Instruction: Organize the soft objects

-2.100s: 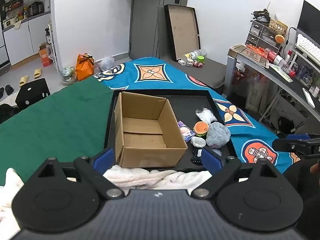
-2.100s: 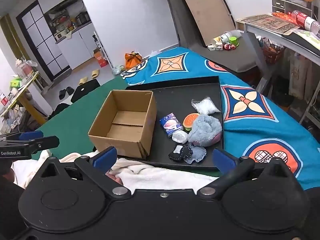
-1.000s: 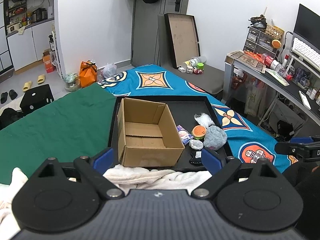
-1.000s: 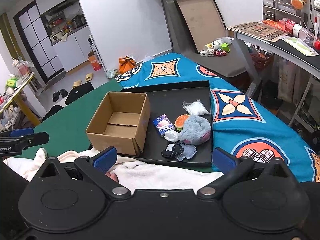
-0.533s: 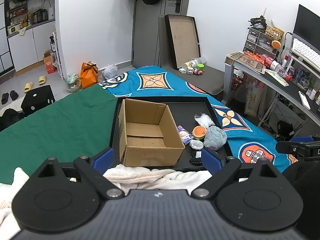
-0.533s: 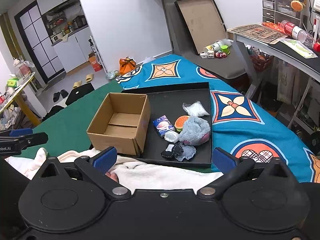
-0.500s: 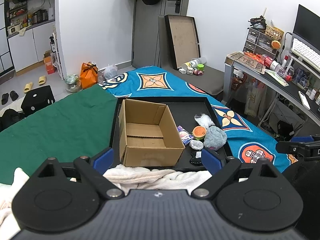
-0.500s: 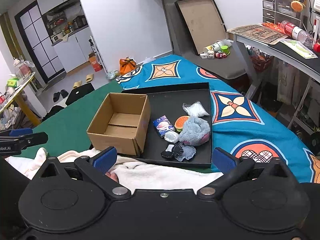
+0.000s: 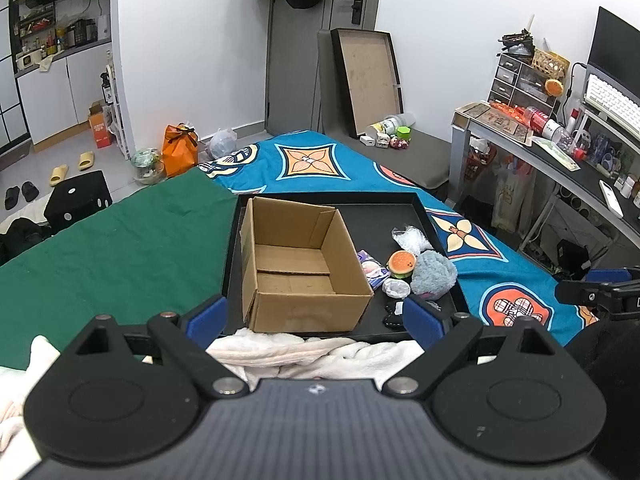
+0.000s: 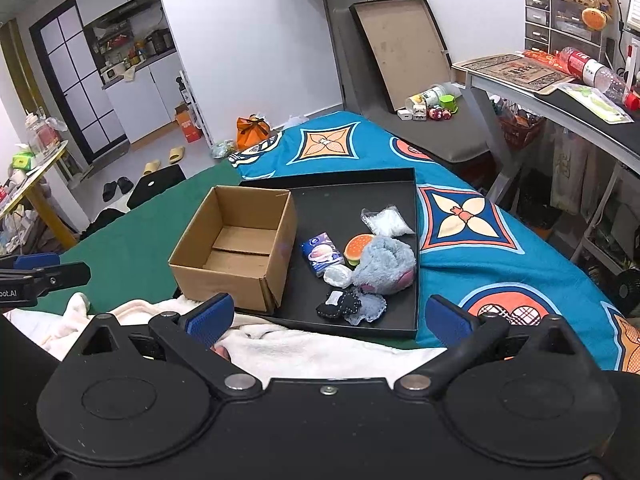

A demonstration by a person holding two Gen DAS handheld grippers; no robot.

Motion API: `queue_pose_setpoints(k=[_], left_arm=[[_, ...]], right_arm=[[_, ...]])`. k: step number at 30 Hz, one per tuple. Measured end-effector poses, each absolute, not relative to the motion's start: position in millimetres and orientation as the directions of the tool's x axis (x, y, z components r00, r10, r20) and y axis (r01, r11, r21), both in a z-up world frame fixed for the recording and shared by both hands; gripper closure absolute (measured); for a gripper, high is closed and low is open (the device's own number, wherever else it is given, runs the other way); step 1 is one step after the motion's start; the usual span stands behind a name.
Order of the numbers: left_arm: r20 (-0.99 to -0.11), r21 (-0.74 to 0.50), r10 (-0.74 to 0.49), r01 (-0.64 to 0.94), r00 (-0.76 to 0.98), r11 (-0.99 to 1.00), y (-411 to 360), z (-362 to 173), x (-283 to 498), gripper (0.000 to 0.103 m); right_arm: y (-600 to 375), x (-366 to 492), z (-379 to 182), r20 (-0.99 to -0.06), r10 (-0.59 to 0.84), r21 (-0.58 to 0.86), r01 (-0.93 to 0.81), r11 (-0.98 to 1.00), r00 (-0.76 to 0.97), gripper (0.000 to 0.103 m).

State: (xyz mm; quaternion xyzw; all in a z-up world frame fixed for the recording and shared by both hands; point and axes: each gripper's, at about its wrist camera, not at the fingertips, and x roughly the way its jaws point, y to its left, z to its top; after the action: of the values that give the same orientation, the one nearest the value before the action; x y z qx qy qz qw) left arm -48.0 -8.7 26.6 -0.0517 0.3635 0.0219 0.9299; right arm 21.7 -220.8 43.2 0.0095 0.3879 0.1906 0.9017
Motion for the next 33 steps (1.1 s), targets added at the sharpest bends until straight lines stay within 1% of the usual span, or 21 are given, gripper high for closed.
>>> queue_pose_setpoints(k=[17, 24, 33], left_arm=[[-0.691, -0.076, 0.014, -0.092, 0.723, 0.993, -2, 21, -35, 0.009], [-0.702, -0.025, 0.077, -0.132, 0.708, 0.991, 4, 10, -20, 0.009], [-0.711, -0.009, 0.122, -0.182, 0.693, 0.983, 20, -3, -3, 0.009]], right_arm=[[-223, 31, 37, -0.701, 0.36, 0.184, -0.332, 0.925, 0.615, 0.0], [-224, 44, 27, -0.702, 0.38, 0.209, -0.335, 0.919, 0.603, 0.0], [-224, 67, 11, -0.705, 0.397, 0.245, -0.324, 0.914, 0.588, 0.0]])
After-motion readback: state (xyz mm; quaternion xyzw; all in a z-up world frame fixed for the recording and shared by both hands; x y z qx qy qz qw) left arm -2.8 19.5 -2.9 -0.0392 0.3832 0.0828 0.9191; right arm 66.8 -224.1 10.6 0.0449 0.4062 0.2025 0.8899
